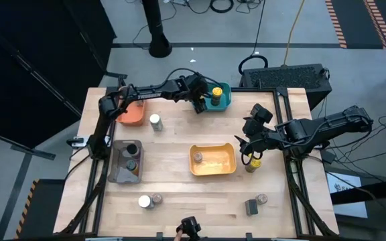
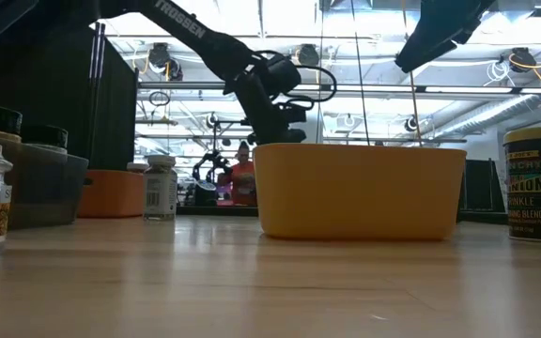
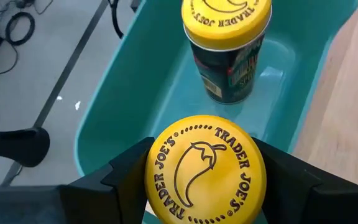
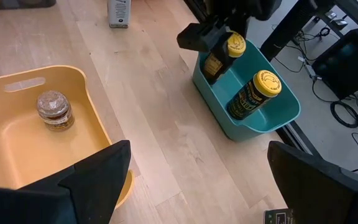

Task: Sort spices by type
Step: Put the left yellow spice bottle into the green bin, then put the yellow spice bottle into the green bin

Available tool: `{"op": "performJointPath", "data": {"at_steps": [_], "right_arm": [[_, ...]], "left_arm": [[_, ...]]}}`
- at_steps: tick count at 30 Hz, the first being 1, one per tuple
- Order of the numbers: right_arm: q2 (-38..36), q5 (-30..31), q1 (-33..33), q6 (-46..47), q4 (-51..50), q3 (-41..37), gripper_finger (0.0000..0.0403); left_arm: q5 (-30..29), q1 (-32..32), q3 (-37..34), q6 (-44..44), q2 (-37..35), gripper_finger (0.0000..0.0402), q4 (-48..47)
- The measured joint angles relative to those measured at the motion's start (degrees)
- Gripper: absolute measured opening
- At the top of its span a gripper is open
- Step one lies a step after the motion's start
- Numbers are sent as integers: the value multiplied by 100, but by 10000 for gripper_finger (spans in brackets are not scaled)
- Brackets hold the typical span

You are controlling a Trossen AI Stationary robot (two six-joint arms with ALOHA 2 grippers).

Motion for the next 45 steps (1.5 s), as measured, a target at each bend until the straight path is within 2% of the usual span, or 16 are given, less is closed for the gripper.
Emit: {"op": "performJointPath", "data": {"at_steps": [13, 21, 28, 34, 42, 45], "right_arm": [[0, -1, 0, 0, 0, 0, 364], [0, -5, 2, 2, 0, 0, 364], [0, -6, 2, 2, 0, 0, 364], [0, 1, 0, 2, 0, 0, 364], [0, 16, 1, 23, 0, 0, 364], [0, 16, 0, 53, -2, 0, 364]], "left_arm": [[-15, -2, 2, -291, -2, 240, 37], [-18, -34, 2, -291, -2, 276, 57], [-79, -103, 3, -87, -48, 282, 30], [-604, -186, 462, 91, -70, 283, -334], [-671, -238, 1104, 212, -89, 283, -822], [-678, -389, 1145, 212, -216, 283, -1157]]}}
